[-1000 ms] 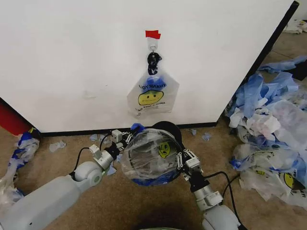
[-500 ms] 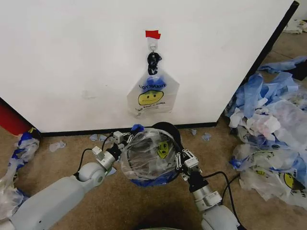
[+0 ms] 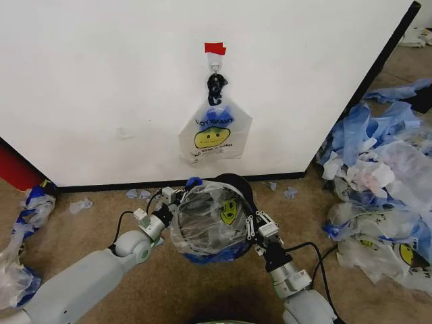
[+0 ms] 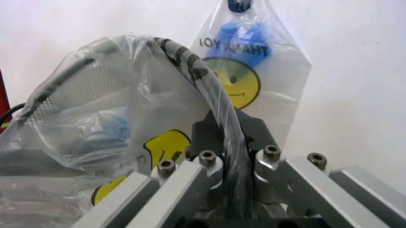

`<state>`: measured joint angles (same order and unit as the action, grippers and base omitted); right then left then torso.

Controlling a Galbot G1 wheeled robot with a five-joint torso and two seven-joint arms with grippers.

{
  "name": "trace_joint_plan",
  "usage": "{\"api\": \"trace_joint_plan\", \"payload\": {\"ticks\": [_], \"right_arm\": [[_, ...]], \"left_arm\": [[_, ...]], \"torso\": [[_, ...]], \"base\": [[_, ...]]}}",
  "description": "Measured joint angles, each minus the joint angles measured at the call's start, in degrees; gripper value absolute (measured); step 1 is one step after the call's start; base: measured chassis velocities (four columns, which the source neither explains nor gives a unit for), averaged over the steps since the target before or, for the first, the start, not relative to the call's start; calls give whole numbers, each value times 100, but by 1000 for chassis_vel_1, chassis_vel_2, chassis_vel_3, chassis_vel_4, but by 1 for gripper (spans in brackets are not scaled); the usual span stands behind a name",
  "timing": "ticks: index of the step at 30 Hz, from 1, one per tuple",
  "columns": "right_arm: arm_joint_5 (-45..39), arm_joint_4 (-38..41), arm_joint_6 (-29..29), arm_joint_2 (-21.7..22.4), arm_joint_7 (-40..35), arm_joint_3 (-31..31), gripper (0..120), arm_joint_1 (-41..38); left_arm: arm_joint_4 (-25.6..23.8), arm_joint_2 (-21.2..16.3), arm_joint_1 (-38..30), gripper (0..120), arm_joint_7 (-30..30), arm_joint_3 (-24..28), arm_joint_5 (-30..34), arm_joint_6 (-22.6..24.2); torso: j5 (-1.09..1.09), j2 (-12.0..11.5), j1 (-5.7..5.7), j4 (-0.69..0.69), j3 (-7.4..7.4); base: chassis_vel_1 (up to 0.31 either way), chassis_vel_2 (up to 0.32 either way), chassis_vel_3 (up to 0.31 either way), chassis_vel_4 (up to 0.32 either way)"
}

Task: Pick up the garbage bag from the wall and place it over the trash bin.

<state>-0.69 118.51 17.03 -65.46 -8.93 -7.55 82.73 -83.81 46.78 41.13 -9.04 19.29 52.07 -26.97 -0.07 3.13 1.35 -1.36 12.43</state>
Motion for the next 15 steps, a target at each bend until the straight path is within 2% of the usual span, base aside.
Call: {"api": "trace_joint_plan", "payload": {"ticks": [5, 11, 12, 15], "right_arm": [[11, 1, 23, -22, 8, 2, 0, -1], [-7, -43, 54, -50, 1, -1, 0, -63], [-7, -43, 54, -50, 1, -1, 0, -63], [-46, -78, 47, -51, -3, 8, 0, -88]], "left_arm": [[-205, -155, 90, 0, 84, -110, -205, -4], [-313, -449, 295, 25, 153, -587, -360, -24], [-313, -449, 295, 25, 153, -587, -360, -24], [-294, -555, 350, 36, 147, -772, -361, -60]], "torso": [[0, 0, 0, 0, 0], [-1, 0, 0, 2, 0], [-1, 0, 0, 2, 0], [3, 0, 0, 0, 0]], "base": [[0, 0, 0, 0], [0, 0, 0, 0], [0, 0, 0, 0], [0, 0, 0, 0]]}}
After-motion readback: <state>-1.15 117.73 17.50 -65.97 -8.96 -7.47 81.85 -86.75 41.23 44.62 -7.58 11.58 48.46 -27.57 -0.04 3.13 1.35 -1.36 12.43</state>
